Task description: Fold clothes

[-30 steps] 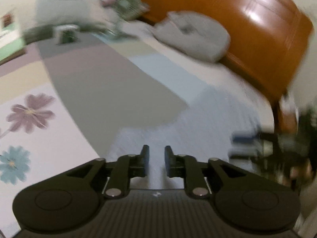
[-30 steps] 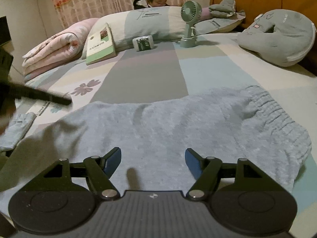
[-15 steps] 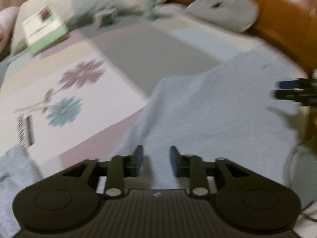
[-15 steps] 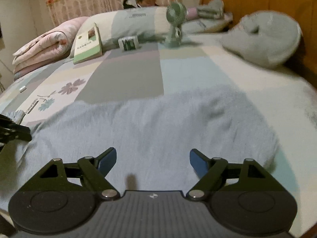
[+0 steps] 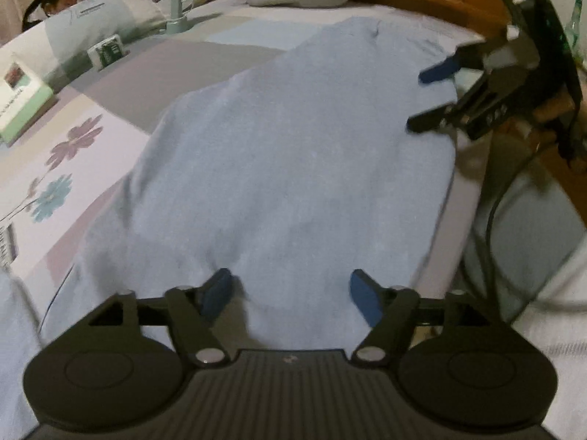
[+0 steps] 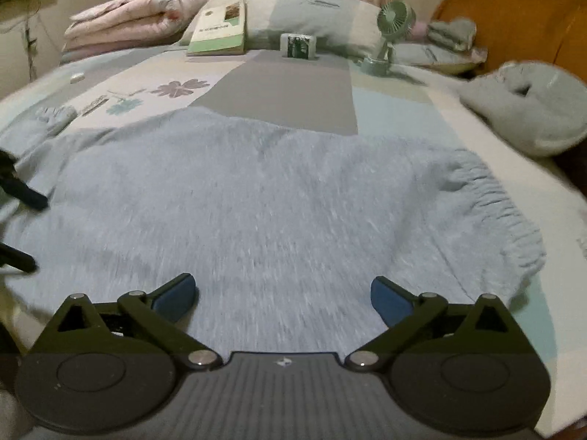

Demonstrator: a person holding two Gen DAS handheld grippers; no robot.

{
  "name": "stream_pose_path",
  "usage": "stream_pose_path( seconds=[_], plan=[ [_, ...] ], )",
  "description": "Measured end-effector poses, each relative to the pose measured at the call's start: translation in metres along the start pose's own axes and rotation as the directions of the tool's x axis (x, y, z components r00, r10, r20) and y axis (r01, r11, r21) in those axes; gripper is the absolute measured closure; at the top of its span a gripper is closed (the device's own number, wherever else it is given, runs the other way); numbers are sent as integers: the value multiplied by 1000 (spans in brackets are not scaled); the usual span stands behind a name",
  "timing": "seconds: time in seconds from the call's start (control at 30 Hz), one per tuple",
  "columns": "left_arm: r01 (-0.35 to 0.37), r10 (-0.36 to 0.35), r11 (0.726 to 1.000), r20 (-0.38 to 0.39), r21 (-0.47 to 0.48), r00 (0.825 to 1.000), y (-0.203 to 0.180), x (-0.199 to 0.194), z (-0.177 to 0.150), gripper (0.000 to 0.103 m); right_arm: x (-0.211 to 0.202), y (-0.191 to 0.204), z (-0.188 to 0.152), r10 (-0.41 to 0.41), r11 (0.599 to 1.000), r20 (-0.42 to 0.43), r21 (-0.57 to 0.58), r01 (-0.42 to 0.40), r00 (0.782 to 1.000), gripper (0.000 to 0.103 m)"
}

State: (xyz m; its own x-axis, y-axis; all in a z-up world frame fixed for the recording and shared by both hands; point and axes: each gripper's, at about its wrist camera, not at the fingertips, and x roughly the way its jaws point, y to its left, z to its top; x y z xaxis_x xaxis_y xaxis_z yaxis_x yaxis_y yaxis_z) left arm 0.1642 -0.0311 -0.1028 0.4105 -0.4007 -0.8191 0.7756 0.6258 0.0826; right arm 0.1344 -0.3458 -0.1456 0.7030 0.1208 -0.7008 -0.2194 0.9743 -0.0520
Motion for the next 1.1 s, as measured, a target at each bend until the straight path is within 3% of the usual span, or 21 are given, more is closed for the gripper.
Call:
stream_pose_path(
  seconds=[0.13, 0.23, 0.33, 0.43, 0.5, 0.63, 0.7, 0.77, 0.83, 0.9, 0.97, 1.1],
  plan=[
    [-10, 10, 1000, -5, -27, 1000, 5, -13, -2, 30, -13, 10, 10, -46, 999, 6, -24, 46, 999, 0],
    [-36, 37, 999, 49, -34, 998, 2, -19, 13, 30, -11, 22, 14, -14, 1000, 18, -25, 14, 1000, 0],
    [26, -20, 998, 102, -55, 995, -3, -13, 23, 28, -5, 36, 16, 32, 999, 13, -20, -32, 999, 0],
    [22, -17, 992, 36, -124, 999, -1, 7, 14, 28, 3, 41, 7, 37, 999, -25, -3, -37, 999, 0],
    [15, -7, 991, 60, -136, 998, 3, 6, 4, 27, -8, 34, -1, 55, 998, 5, 15, -55, 998, 0],
    [-5, 15, 987, 59, -158, 998, 12, -5, 14, 27, -25, 4, 4, 52, 997, 66, 48, -56, 996, 0],
    [-33, 48, 985, 80, -170, 996, 20, -6, 24, 27, -22, -20, 16, -17, 995, 89, 102, 8, 996, 0],
    [-68, 83, 974, 62, -215, 995, 30, 1, 31, 27, -9, -48, 23, -64, 983, 99, 179, 45, 993, 0],
    [-112, 124, 958, 30, -263, 992, 41, 11, 31, 27, 7, -76, 19, -112, 961, 58, 261, 93, 992, 0],
    [-166, 166, 937, -28, -309, 986, 55, 24, 25, 24, 14, -93, 8, -73, 954, 61, 295, 52, 995, 0],
    [-146, 149, 917, -20, -371, 989, 71, 24, 16, 21, 9, -92, -1, -67, 963, 88, 266, 42, 994, 0],
    [-161, 150, 900, -59, -405, 987, 77, 19, 25, 23, -1, -78, 4, -116, 969, 65, 226, 99, 991, 0]
  ],
)
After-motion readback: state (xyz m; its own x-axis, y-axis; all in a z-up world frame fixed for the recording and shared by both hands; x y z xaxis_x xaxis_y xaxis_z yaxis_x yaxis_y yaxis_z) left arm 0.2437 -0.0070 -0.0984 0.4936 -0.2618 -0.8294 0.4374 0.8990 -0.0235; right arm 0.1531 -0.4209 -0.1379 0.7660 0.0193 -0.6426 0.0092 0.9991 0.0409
